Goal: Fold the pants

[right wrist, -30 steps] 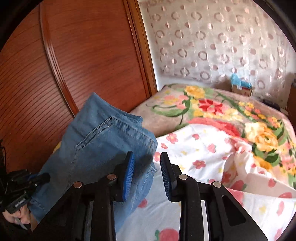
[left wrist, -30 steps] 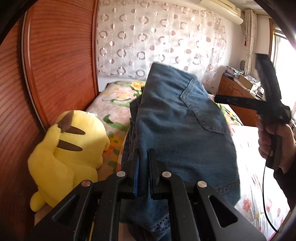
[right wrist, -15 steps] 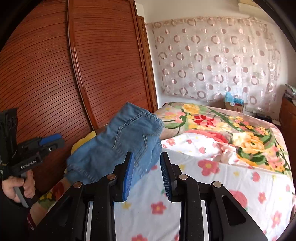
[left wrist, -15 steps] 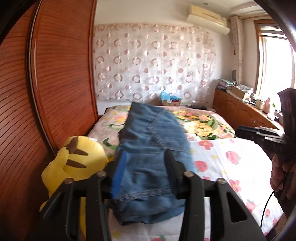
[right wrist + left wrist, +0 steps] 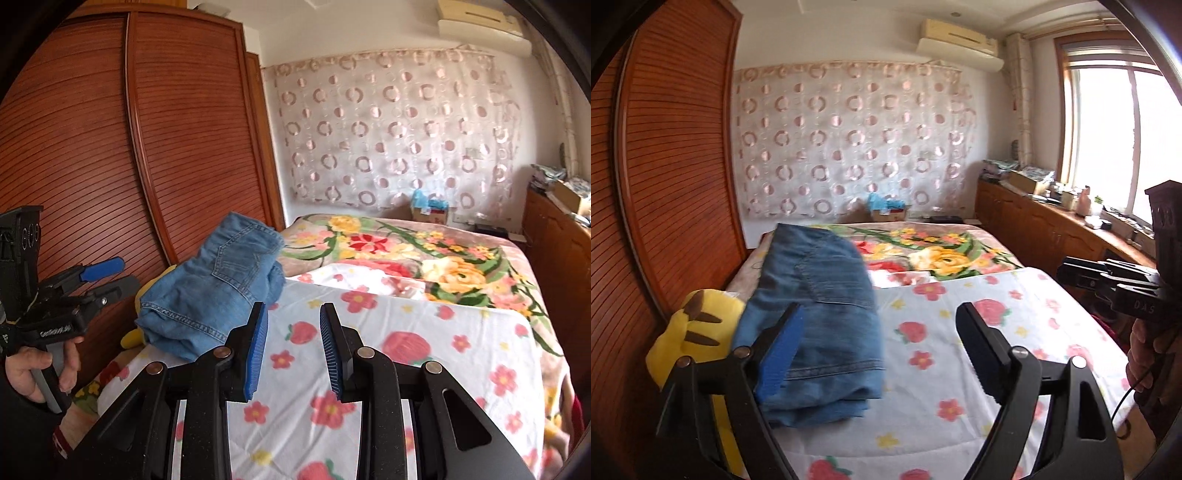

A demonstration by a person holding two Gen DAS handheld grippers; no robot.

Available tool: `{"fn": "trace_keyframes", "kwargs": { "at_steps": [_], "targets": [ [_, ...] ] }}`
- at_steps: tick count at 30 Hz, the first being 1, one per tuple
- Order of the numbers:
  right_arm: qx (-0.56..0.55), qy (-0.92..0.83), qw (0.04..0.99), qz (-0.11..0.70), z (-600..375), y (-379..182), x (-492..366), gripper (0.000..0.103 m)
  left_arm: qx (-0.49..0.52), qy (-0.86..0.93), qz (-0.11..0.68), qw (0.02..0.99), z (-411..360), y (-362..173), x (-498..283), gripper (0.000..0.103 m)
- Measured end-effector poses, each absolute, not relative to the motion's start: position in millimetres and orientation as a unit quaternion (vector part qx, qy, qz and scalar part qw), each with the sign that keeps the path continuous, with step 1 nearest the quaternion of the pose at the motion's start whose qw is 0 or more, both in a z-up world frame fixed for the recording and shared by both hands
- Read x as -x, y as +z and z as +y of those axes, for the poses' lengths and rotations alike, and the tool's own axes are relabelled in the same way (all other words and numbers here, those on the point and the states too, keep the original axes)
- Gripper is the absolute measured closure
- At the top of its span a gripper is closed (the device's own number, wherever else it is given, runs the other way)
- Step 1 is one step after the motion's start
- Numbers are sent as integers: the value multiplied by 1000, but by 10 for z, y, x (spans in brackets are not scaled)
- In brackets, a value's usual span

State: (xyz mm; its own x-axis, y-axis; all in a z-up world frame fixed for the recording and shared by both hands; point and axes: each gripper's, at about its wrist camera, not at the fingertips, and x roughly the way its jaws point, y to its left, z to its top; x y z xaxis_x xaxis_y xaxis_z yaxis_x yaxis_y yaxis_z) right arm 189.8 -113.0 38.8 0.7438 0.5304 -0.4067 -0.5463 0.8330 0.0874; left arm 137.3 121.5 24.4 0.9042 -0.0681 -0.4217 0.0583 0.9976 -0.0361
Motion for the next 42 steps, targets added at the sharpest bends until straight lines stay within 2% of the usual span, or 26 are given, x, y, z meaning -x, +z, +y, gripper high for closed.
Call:
{"fn": "trace_keyframes", "kwargs": {
  "at_steps": [4, 5, 12, 14, 19, 31, 42],
  "targets": [
    [10, 267, 942, 204, -1311, 398, -1643, 72, 13, -45, 202, 978, 1040, 328, -1268, 1],
    [8, 262, 943, 203, -1352, 399, -1592, 69, 13, -47, 197, 979, 1008, 352, -1244, 0],
    [8, 222, 958, 183, -1505, 511, -1239, 51, 13, -65, 181, 981, 755, 552, -1077, 0],
    [4, 213, 960, 179, -1522, 547, -1141, 41, 14, -66, 180, 981, 698, 598, -1030, 0],
    [4, 187, 969, 161, -1543, 606, -834, 33, 21, -43, 186, 981, 563, 688, -914, 0],
    [0, 153, 979, 136, -1461, 602, -298, 32, 10, -28, 191, 981, 368, 687, -710, 0],
    [-5, 151, 978, 143, -1445, 477, -210, 32, -2, -19, 199, 980, 273, 574, -572, 0]
  ]
}}
